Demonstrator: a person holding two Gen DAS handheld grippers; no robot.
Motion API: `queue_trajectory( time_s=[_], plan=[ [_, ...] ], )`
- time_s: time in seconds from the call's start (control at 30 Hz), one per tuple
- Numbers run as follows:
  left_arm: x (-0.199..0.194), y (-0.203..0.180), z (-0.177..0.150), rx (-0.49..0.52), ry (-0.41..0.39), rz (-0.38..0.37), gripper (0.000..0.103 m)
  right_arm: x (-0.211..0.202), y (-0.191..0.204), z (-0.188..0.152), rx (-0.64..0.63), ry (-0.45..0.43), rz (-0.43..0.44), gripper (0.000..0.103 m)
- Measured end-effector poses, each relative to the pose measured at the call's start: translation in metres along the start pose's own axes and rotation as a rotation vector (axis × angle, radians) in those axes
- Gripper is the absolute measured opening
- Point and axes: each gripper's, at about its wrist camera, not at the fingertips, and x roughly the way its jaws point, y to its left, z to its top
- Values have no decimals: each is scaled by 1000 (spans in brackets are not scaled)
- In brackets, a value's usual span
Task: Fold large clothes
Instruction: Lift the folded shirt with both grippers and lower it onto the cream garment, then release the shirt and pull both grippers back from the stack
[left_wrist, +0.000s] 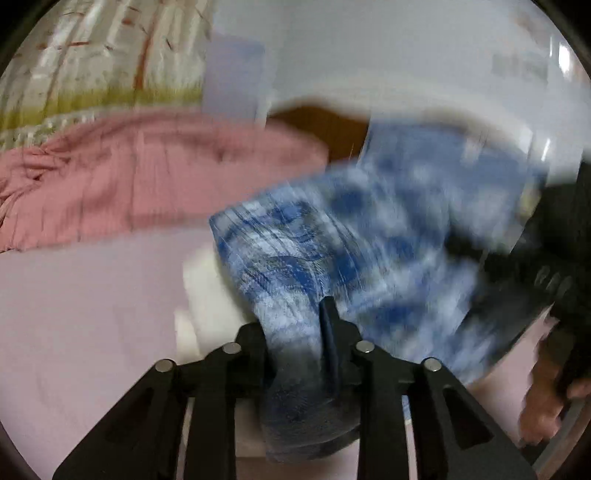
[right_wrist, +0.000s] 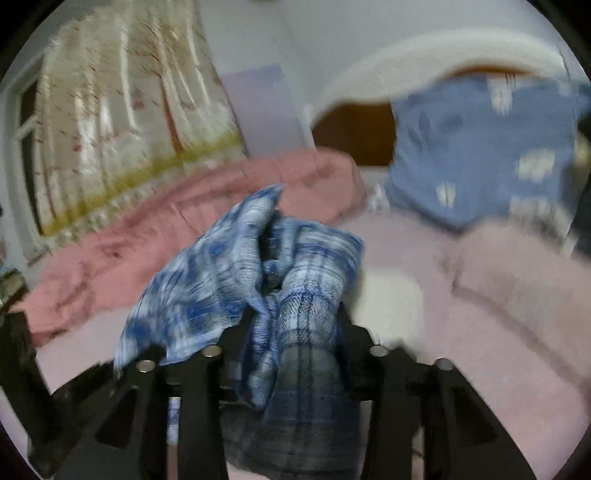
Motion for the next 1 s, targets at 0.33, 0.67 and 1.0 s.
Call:
queue_trajectory(
  time_s=[0.33, 0.67, 1.0],
  plan=[
    [-20, -6, 7, 0, -62, 7, 32, -9, 20, -20, -162, -91, -140, 64],
    [-105, -5, -12, 12, -398, 242, 101, -60, 45, -41, -177, -305, -82, 103],
    [-232, 12, -51, 45, -512, 262, 102, -118, 85, -71, -230, -323, 49, 103]
  ],
)
